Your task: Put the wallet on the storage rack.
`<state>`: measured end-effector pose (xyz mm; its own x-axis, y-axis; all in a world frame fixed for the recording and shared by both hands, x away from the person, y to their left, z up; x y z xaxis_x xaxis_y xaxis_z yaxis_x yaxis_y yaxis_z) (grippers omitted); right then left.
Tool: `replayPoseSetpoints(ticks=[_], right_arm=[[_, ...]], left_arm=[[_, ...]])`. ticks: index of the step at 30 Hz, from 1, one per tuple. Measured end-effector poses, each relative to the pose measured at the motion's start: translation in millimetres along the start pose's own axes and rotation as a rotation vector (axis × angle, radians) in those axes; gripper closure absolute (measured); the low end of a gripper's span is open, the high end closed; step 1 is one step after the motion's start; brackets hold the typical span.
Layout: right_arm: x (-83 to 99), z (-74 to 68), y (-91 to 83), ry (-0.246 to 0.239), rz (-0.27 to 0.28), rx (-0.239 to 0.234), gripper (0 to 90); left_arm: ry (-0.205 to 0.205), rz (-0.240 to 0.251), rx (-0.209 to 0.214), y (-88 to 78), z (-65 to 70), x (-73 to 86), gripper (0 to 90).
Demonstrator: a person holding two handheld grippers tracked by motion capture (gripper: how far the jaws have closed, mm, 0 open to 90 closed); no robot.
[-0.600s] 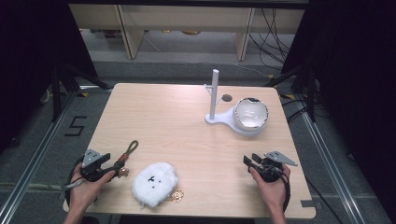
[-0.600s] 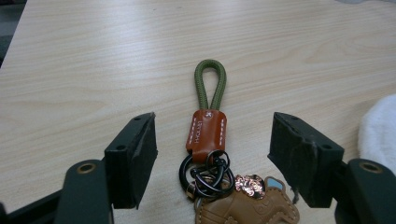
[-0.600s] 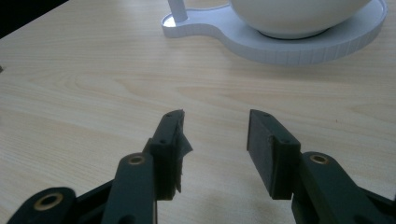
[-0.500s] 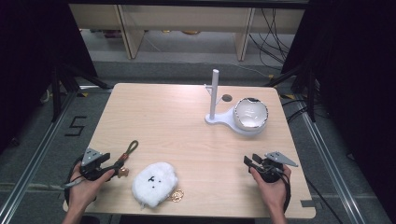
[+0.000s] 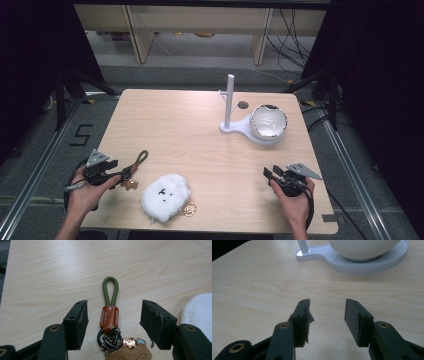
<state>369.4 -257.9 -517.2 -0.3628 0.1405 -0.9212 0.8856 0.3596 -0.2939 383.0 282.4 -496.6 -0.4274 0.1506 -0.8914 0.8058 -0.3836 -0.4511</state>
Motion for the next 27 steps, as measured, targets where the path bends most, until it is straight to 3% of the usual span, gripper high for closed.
replayPoseSetpoints(ticks=[1,2,3,4,5,6,7,9,10,11,12,13,14,15,16,17,19,20,21,23,27], right_arm=[[-0.4,3.8,2.2,-0.042,0.013,-0.012,55.7],[-0.6,4.7,2.9,-0.047,0.011,-0.020,55.5],[-1.3,4.6,2.0,-0.059,0.007,-0.008,55.4],[-2.0,4.7,1.5,-0.068,0.005,-0.007,55.1],[-2.1,2.9,2.1,-0.050,0.012,-0.017,55.0],[-2.1,2.6,0.8,-0.055,0.002,-0.014,54.9],[-2.1,2.6,0.8,-0.055,0.002,-0.014,54.9],[-1.6,1.2,1.4,-0.044,0.012,-0.019,54.8],[-1.0,-1.7,0.0,-0.013,0.000,-0.012,54.8],[-1.4,0.9,1.5,-0.050,0.018,-0.023,54.7],[-1.7,1.2,0.2,-0.056,0.009,-0.014,54.6],[-0.9,-2.2,-0.7,-0.008,-0.005,-0.013,54.5],[-1.9,1.5,0.5,-0.038,0.010,-0.038,54.3],[-2.3,1.0,0.3,-0.031,0.012,-0.042,54.2],[-2.3,1.0,0.3,-0.031,0.012,-0.042,54.2],[-2.1,-1.3,-0.5,-0.004,0.008,-0.025,54.1],[-1.3,-0.3,0.1,-0.001,0.002,-0.026,53.9],[-1.8,3.6,1.1,-0.032,0.008,-0.038,53.7],[-1.8,3.6,1.1,-0.032,0.008,-0.038,53.7],[-0.9,4.8,1.5,-0.046,0.008,-0.024,53.4],[-0.7,4.0,0.8,-0.037,0.004,-0.029,53.0]], left_arm=[[0.032,-0.035,0.014,1.9,-1.6,-3.2,38.4],[0.024,-0.030,0.007,4.5,-0.7,-5.3,38.4],[0.045,-0.067,0.018,5.7,-2.7,-8.0,38.3],[0.024,-0.072,0.019,9.6,-1.3,-9.8,37.9],[0.042,-0.107,0.022,10.9,-3.0,-11.7,38.0],[0.020,-0.138,0.020,16.9,-3.3,-14.0,38.0],[0.020,-0.138,0.020,16.9,-3.3,-14.0,38.1],[0.013,-0.190,0.026,22.2,-5.1,-14.8,38.2],[0.015,-0.213,0.031,25.4,-6.5,-14.9,38.3],[0.029,-0.255,0.043,28.5,-8.8,-14.7,38.2],[0.024,-0.293,0.057,32.0,-10.3,-14.1,38.7],[0.018,-0.318,0.067,36.0,-11.5,-13.2,39.1],[0.019,-0.379,0.080,41.4,-13.1,-12.1,40.0],[0.031,-0.414,0.088,44.3,-13.8,-11.1,40.2],[0.031,-0.414,0.088,44.3,-13.8,-11.1,40.8],[0.033,-0.459,0.095,48.8,-11.7,-9.1,41.6],[0.040,-0.465,0.104,51.2,-11.2,-9.2,43.7],[0.045,-0.481,0.132,52.7,-10.8,-9.8,45.6],[0.021,-0.468,0.138,54.3,-8.4,-9.6,45.6],[0.013,-0.492,0.139,55.1,-6.7,-11.3,47.2],[0.044,-0.521,0.131,59.9,-5.5,-13.7,48.2]])
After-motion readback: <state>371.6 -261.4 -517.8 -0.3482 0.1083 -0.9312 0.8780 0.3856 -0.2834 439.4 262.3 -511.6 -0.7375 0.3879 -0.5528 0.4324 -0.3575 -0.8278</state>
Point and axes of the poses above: each handheld gripper's, and its own axes: y roughly forward along the jaws, x roughly out of its underside, z roughly to its right, the point moved 3 cm from there along y, roughly forward along the jaws, and after that the axes turned 14 degrees about z, right-handed, at the moved point
